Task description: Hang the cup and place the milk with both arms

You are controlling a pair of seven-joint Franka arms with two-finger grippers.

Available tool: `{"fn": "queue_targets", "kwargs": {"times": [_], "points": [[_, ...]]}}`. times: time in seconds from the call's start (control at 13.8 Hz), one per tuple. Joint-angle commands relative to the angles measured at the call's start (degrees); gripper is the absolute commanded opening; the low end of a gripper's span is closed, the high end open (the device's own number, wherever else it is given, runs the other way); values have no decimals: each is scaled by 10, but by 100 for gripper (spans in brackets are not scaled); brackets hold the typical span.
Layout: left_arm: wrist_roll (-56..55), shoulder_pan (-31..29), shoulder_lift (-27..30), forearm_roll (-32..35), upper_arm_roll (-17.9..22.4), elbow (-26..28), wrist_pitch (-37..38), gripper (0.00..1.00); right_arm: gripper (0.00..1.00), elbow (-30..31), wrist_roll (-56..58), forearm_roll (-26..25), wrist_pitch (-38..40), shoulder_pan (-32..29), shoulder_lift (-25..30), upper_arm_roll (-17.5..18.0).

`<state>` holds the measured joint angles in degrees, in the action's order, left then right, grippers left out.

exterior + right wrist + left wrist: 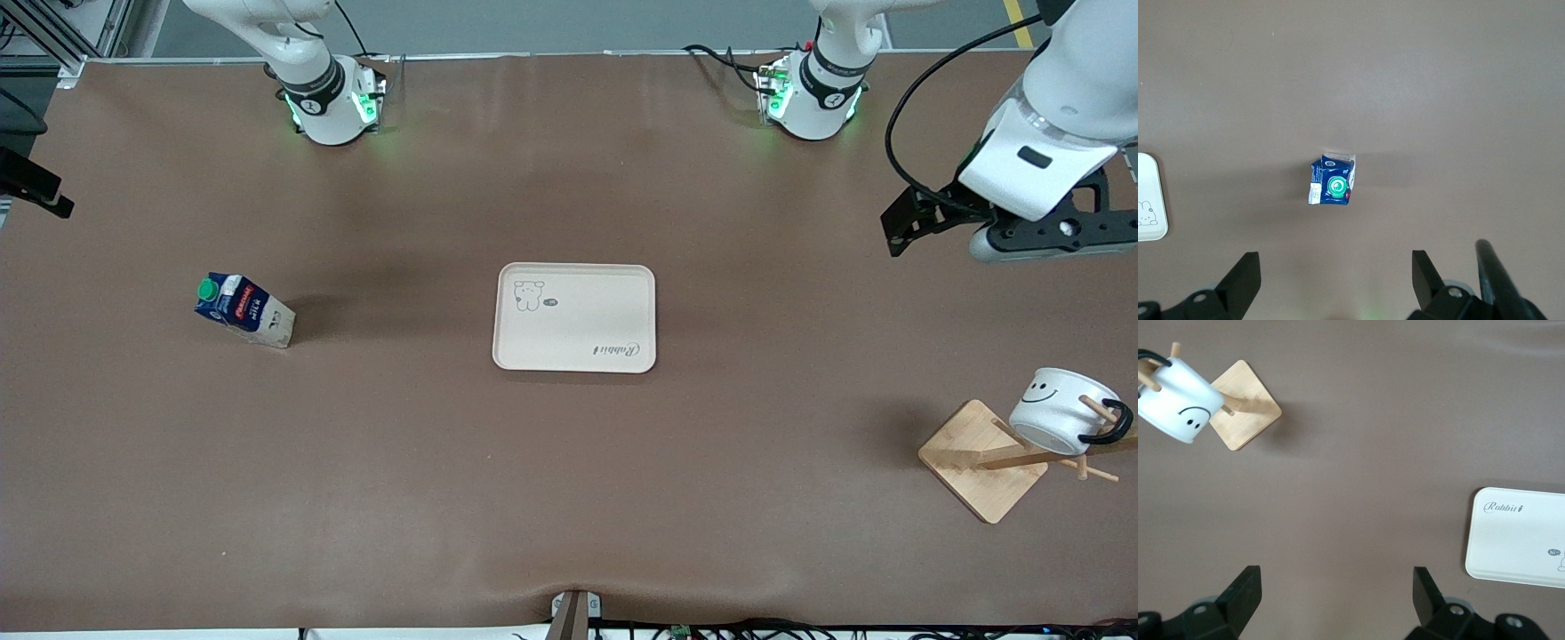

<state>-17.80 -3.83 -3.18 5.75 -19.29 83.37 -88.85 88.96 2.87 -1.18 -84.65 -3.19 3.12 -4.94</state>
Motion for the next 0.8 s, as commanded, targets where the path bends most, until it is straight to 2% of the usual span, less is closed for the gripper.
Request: {"fn": "queue_targets", "kwargs": {"times": [0.0,0.36,0.72], "points": [[8,28,42,-14,29,45,-4,100,100,-18,-4,-1,10,-6,-8,5],[9,29,83,-42,33,100,-31,100,100,-17,-4,-1,10,-7,-8,5],[57,31,87,-67,90,103,-34,100,100,-18,-4,-1,10,-6,-8,5]]}}
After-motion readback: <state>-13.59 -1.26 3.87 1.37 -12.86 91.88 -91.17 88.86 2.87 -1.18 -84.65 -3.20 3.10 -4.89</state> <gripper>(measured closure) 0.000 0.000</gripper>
